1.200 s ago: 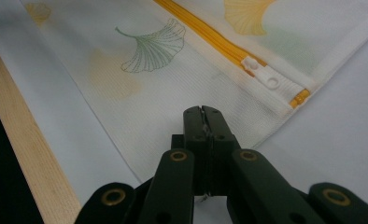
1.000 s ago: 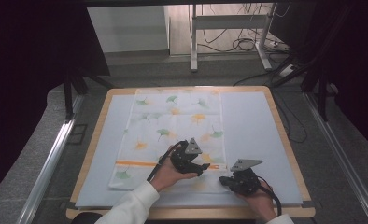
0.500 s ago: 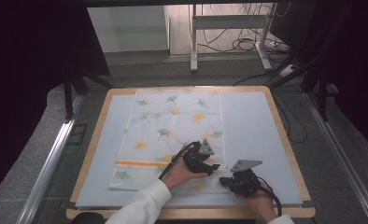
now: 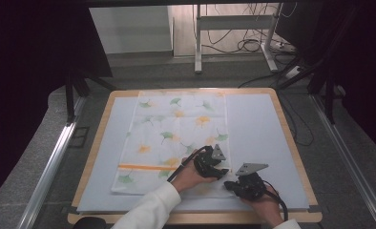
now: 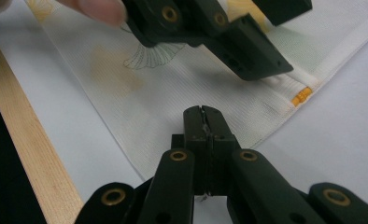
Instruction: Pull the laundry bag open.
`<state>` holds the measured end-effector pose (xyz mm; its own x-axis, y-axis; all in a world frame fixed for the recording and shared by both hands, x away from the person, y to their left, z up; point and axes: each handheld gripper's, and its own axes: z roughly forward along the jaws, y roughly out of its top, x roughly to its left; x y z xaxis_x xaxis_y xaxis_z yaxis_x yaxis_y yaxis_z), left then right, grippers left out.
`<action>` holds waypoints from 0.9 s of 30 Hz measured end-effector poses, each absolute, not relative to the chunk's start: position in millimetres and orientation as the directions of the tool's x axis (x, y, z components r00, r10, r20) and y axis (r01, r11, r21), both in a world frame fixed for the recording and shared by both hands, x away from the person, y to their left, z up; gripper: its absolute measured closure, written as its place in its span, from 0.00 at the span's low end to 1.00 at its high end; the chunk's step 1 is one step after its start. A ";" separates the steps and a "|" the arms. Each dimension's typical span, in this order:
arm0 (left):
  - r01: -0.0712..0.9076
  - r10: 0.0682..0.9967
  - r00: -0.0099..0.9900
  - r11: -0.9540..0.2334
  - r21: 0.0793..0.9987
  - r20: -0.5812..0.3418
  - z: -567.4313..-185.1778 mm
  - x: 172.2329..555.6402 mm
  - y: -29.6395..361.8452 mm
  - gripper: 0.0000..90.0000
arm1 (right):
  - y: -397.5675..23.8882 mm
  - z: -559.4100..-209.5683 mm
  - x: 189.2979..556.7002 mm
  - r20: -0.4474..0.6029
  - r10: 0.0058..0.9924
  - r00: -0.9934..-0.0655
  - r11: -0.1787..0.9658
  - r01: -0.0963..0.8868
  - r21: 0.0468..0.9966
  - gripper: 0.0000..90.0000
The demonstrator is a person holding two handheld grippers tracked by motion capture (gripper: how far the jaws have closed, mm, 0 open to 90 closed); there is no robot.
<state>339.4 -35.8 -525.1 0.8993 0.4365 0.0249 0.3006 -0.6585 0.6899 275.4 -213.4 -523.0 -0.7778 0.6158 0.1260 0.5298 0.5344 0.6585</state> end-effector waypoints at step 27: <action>0.362 0.454 0.890 -0.626 0.690 -0.055 -523.5 337.6 -41.5 0.94 | -213.3 -522.9 276.0 0.121 0.610 -0.783 0.541 0.523 0.659 0.99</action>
<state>337.6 -41.5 -523.5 0.8895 0.4535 -0.0551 0.3620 -0.6263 0.6904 276.0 -213.3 -522.9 -0.7830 0.6102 0.1209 0.5230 0.5406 0.6589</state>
